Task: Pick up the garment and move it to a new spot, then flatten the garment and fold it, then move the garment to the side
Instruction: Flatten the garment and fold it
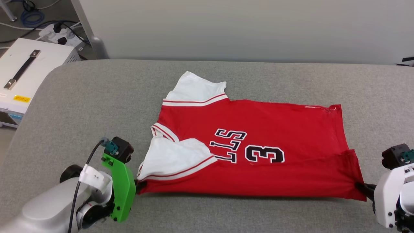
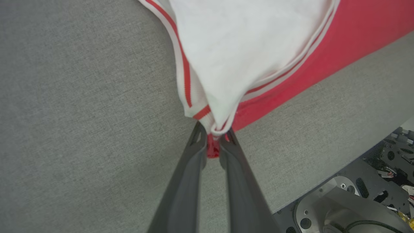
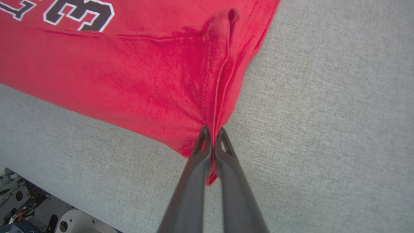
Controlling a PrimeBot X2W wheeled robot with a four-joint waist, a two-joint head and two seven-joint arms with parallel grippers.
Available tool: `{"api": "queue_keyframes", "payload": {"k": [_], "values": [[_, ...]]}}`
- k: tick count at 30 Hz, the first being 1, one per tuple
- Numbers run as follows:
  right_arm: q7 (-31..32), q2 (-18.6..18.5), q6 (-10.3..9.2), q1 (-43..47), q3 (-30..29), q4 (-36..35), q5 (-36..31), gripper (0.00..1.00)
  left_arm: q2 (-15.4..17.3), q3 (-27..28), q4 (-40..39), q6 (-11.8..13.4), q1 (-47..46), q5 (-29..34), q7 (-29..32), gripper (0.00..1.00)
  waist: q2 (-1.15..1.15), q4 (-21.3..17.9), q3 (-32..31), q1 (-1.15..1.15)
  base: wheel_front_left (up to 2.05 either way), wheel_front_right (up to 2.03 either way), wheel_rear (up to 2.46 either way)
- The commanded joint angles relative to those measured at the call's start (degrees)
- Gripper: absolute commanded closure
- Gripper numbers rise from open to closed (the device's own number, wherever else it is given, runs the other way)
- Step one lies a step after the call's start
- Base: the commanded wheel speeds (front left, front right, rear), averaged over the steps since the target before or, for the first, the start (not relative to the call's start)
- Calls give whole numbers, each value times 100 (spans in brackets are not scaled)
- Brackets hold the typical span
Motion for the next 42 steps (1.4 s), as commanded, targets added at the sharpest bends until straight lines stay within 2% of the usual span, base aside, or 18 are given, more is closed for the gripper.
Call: {"api": "queue_keyframes", "payload": {"k": [1,5,11,16,23,24,25,26,27,28,35,42], "values": [[-24,-49,-4,234,-120,-112,77,100,141,-3,-159,113,198,-92,-9,100,0,24,-150,0,0,0,0],[30,-96,-4,761,-449,-423,40,100,399,-27,-714,395,534,-162,-5,100,0,28,-221,0,0,0,0],[245,59,-4,1266,-883,-589,-15,100,526,-62,-1120,677,959,-272,-32,100,0,-29,-195,0,0,0,0],[367,270,-4,1317,-1014,-378,-38,100,400,-81,-1002,741,1078,-293,-29,100,0,-40,-58,0,0,0,0],[297,528,-4,1203,-885,45,-130,100,139,-70,-507,648,1152,-372,-108,100,0,-43,64,0,0,0,0],[254,562,-4,1192,-854,82,-132,86,112,-59,-447,646,1155,-382,-131,93,0,-38,57,0,0,0,0],[180,605,-4,1177,-830,128,-125,61,85,-52,-383,642,1156,-373,-173,49,0,-36,38,0,0,0,0],[91,627,-4,1167,-826,159,-137,11,68,-42,-339,653,1154,-337,-244,0,0,-30,19,0,0,0,0],[-47,649,-4,1162,-832,198,-171,11,50,-16,-293,666,1171,-336,-324,0,0,-22,-17,0,0,0,0],[-156,662,-4,1162,-837,223,-203,0,48,1,-272,667,1186,-337,-377,0,0,-17,-47,0,0,0,0],[-1247,757,-4,1285,-1242,115,-513,0,400,127,-599,817,1079,-94,-693,0,0,40,-265,0,0,0,0],[-2300,1266,-4,1164,-2005,-323,-1303,0,752,527,-1156,1146,524,173,-942,0,0,-50,-222,0,0,0,0]]}}
